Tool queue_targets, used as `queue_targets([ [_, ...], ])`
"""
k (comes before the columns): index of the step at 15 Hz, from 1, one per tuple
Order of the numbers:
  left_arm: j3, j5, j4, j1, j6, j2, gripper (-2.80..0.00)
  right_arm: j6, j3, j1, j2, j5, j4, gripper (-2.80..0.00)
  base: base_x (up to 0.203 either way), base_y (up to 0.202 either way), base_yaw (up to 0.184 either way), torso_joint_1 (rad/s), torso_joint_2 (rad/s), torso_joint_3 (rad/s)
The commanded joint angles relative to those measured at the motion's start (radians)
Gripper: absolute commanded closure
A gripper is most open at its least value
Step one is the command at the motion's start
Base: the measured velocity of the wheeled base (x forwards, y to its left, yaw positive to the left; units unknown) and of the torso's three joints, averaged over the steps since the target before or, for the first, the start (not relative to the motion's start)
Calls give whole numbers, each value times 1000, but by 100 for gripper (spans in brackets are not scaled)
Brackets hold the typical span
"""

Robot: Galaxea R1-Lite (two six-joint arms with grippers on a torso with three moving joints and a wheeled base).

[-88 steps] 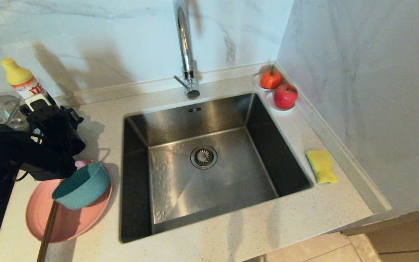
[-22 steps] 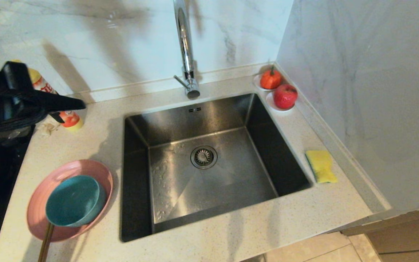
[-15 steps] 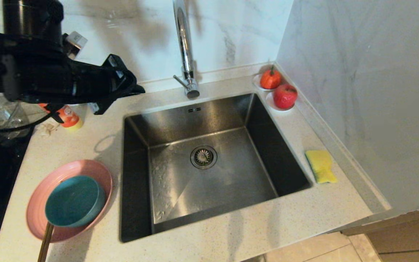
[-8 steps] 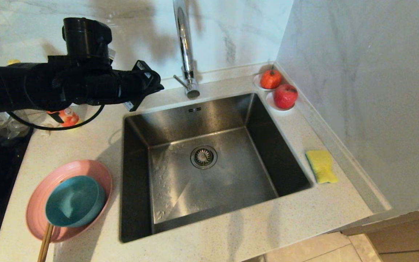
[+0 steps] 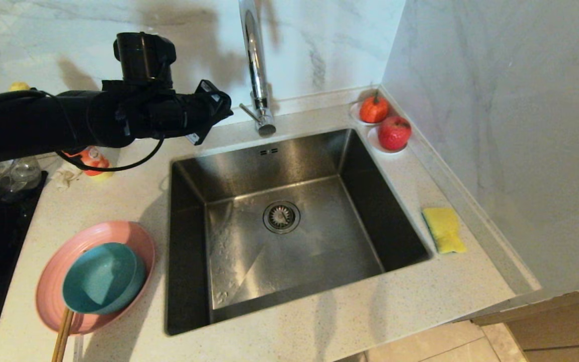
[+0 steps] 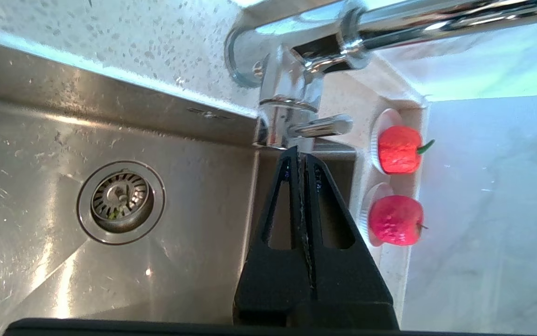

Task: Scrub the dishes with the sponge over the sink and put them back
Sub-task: Turn on the faucet

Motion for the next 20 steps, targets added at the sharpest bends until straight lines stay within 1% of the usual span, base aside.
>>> queue_targets([
  [1, -7, -2, -35, 0, -5, 30, 0, 0, 0, 0, 0, 0, 0, 0, 0, 0, 0, 0, 0, 0],
  [3, -6, 0, -131, 0, -6, 46, 0, 0, 0, 0, 0, 0, 0, 0, 0, 0, 0, 0, 0, 0],
  [4, -7, 3, -161, 0, -5, 57, 0, 0, 0, 0, 0, 0, -1, 0, 0, 0, 0, 0, 0, 0],
  [7, -7, 5, -177, 6, 3, 76, 0, 0, 0, 0, 0, 0, 0, 0, 0, 0, 0, 0, 0, 0],
  [11, -7, -1, -266, 6, 9, 93, 0, 0, 0, 0, 0, 0, 0, 0, 0, 0, 0, 0, 0, 0],
  [13, -10, -4, -274, 7, 17, 104, 0, 0, 0, 0, 0, 0, -1, 0, 0, 0, 0, 0, 0, 0],
  [17, -10, -17, -345, 7, 19, 120, 0, 0, 0, 0, 0, 0, -1, 0, 0, 0, 0, 0, 0, 0],
  [20, -10, -36, -358, 7, 23, 121, 0, 0, 0, 0, 0, 0, -1, 0, 0, 0, 0, 0, 0, 0],
])
